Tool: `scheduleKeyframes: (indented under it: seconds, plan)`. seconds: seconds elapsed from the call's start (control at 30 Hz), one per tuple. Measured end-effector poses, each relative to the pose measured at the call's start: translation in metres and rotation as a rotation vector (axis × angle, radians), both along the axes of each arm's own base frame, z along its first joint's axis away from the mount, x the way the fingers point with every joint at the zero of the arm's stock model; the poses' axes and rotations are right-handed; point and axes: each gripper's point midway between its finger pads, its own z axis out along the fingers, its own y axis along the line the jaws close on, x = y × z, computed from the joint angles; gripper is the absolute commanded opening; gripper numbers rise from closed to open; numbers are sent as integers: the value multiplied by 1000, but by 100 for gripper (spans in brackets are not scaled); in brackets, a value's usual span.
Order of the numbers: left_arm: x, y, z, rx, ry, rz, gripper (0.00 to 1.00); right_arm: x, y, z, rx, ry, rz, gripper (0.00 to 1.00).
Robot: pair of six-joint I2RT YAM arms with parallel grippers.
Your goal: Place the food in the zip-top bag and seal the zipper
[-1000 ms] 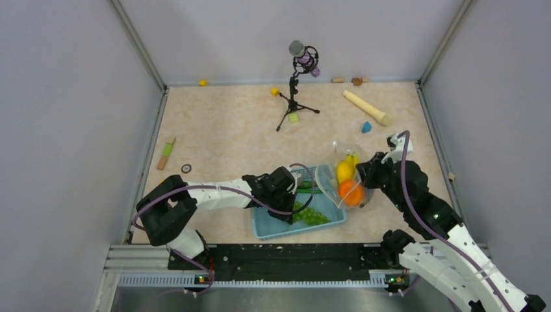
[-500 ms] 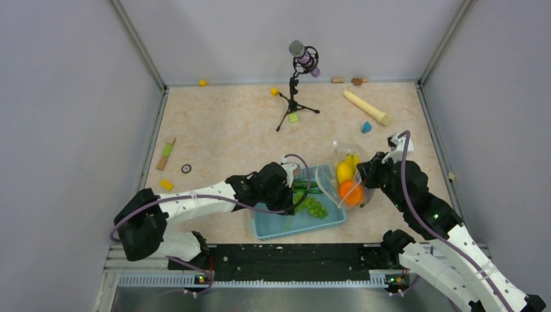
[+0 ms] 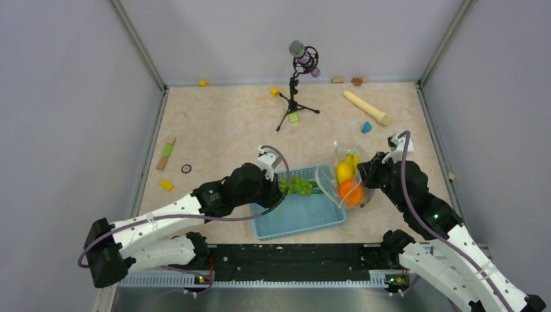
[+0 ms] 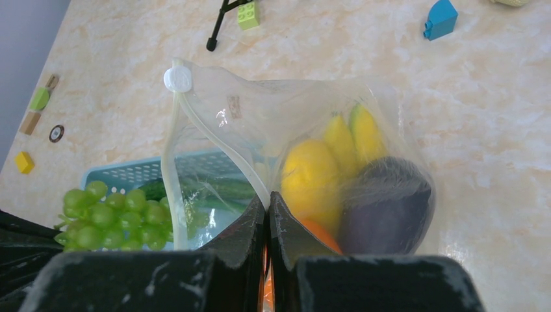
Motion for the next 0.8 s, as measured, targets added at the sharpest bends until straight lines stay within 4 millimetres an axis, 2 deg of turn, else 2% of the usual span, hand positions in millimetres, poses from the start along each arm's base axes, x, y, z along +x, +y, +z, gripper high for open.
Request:
scheduleKeyframes:
  seconds: [0.2, 0.43, 0.63, 0.8]
  plan:
    - [2, 11, 35, -82, -126, 0, 0, 0, 0, 0, 0, 0, 0, 1]
    - [1, -3, 88, -276, -307, -83, 0, 0, 0, 0, 3, 2, -2, 1]
    - [1, -25, 107, -293, -348, -180, 0, 1, 1, -2, -2, 9, -1, 1]
    - [16, -51, 108, -247, -345, -219, 0, 1, 1, -2, -2, 11, -1, 1]
